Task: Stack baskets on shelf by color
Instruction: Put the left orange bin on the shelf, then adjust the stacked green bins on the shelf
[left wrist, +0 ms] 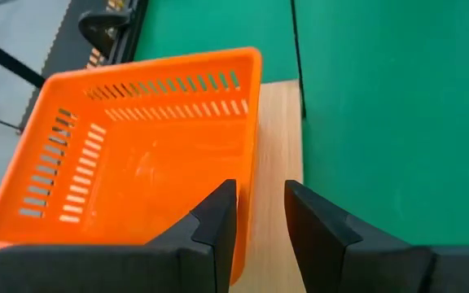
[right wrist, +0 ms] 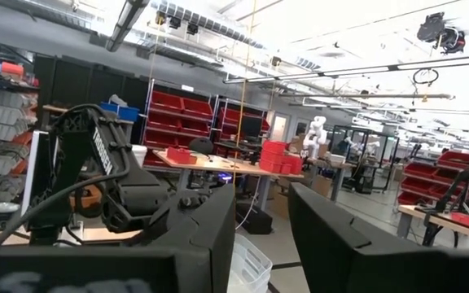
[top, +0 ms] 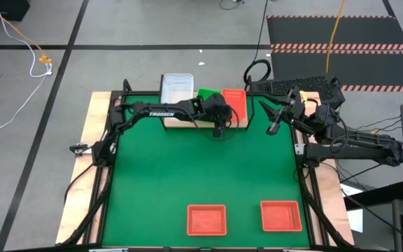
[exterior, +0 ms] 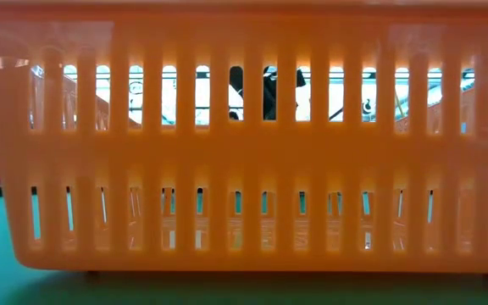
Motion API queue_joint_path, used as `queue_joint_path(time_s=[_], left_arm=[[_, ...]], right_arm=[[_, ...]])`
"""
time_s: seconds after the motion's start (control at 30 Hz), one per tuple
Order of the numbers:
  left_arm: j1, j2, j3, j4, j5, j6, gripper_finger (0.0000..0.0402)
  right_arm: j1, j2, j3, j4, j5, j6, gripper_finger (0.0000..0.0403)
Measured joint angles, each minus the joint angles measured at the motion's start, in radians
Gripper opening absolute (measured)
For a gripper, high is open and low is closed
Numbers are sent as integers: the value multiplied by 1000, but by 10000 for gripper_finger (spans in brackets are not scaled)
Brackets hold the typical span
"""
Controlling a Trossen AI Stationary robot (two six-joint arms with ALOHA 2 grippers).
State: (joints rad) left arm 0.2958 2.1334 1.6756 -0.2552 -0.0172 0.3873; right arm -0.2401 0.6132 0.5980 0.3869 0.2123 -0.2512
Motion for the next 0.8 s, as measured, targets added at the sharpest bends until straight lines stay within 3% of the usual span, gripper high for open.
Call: queue_joint_path(time_s=[0.33,0.53,0.8], left_arm=[[-39,-14,0,60,-15,-1,108],[-41,-111,0,-81,-115,-11,108],[-3,-152,1,-251,-120,-79,108]], right_arm=[[0,0,0,5,0,1,112],[0,1,0,-5,0,2,112],[0,1,0,-10,0,29,112]])
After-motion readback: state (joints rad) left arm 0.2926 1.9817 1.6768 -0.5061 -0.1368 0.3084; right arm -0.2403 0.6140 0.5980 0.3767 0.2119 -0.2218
